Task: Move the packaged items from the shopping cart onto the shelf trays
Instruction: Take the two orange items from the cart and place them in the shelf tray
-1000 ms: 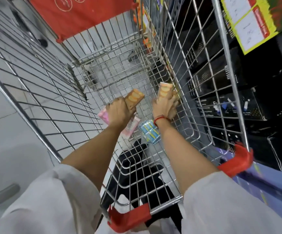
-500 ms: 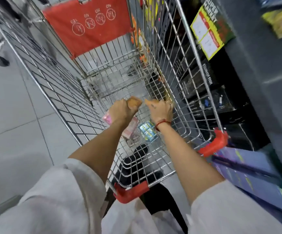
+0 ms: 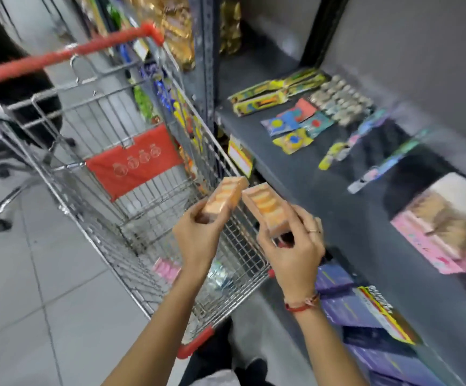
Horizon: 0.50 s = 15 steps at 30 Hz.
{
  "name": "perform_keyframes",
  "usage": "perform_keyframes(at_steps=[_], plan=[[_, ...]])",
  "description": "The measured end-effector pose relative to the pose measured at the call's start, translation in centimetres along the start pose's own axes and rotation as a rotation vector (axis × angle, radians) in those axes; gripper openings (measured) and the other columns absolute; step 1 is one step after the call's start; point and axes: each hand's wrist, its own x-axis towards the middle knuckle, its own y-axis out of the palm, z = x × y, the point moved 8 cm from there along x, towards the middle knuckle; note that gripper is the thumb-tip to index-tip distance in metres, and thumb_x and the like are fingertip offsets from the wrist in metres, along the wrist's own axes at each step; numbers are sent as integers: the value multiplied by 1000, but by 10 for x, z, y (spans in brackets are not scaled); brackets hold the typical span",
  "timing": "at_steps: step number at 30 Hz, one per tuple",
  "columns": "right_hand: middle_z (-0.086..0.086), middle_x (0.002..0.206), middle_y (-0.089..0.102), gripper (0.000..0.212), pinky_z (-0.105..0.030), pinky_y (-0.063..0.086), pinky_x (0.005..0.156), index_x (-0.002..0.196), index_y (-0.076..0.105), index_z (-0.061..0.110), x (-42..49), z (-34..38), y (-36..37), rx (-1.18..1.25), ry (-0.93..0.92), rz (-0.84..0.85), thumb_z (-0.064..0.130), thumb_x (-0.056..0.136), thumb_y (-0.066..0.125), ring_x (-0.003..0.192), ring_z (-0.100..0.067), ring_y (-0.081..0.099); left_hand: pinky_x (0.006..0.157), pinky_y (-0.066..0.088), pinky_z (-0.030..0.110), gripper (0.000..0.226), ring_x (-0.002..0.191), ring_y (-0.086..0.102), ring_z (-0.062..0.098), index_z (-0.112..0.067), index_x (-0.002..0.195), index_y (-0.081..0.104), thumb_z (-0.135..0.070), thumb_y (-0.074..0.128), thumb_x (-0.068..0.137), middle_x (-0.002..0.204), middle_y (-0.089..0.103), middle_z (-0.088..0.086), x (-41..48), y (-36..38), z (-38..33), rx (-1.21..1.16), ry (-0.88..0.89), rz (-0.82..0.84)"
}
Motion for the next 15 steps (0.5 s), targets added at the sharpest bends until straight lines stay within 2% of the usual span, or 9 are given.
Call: perform_keyframes(at_steps=[3, 6, 7, 9, 10, 12, 14, 15], plan=[[-14, 101, 68, 41, -33, 51, 82, 107, 68, 5, 22, 1, -60, 1, -25, -167, 19, 70, 72, 88, -23, 57, 52, 41, 1, 48, 53, 56, -5, -24, 98, 71, -58, 73, 64, 56, 61, -10, -15, 30, -57, -57, 105, 77], [-21, 100, 68, 41, -37, 53, 82, 103, 69, -2, 38, -18, -121, -60, 10, -318, 16, 67, 74, 89, -30, 64, 57, 44, 0, 49, 55, 58, -11, -20, 103, 70, -47, 79, 63, 57, 62, -13, -35, 76, -114, -108, 236, 193], [-22, 99, 68, 40, -38, 53, 83, 101, 69, -2, 41, -28, -139, -90, 38, -358, 16, 66, 73, 90, -32, 65, 62, 49, 5, 50, 58, 61, -9, -19, 104, 70, -44, 79, 62, 60, 65, -12, -43, 92, -129, -103, 274, 239], [-23, 100, 69, 38, -36, 51, 87, 99, 69, -2, 41, -54, -183, -174, 100, -441, 17, 67, 72, 92, -34, 66, 70, 55, 25, 46, 71, 69, 8, -19, 102, 71, -42, 77, 63, 70, 73, 0, -70, 133, -160, -22, 377, 351], [-22, 100, 69, 37, -34, 48, 89, 99, 69, -1, 39, -69, -198, -207, 128, -464, 20, 68, 71, 94, -34, 66, 70, 56, 29, 38, 75, 71, 15, -18, 97, 72, -38, 77, 65, 73, 76, 5, -81, 150, -170, 25, 427, 377], [-22, 103, 67, 39, -30, 44, 89, 101, 69, 1, 32, -101, -225, -233, 235, -493, 21, 68, 72, 98, -34, 64, 70, 53, 31, 27, 73, 70, 19, -10, 76, 73, -35, 78, 67, 72, 76, 10, -108, 184, -186, 59, 540, 439], [-22, 110, 64, 42, -29, 43, 89, 106, 67, 3, 30, -130, -235, -243, 353, -470, 17, 68, 79, 102, -35, 62, 79, 50, 31, 39, 68, 69, 19, -7, 63, 71, -45, 77, 67, 64, 74, 10, -135, 219, -193, 129, 635, 548], [-22, 113, 63, 43, -30, 43, 89, 107, 67, 2, 31, -140, -233, -257, 388, -438, 15, 68, 80, 103, -35, 62, 85, 49, 31, 42, 72, 70, 20, -8, 65, 73, -50, 74, 69, 65, 75, 8, -145, 236, -193, 200, 652, 606]])
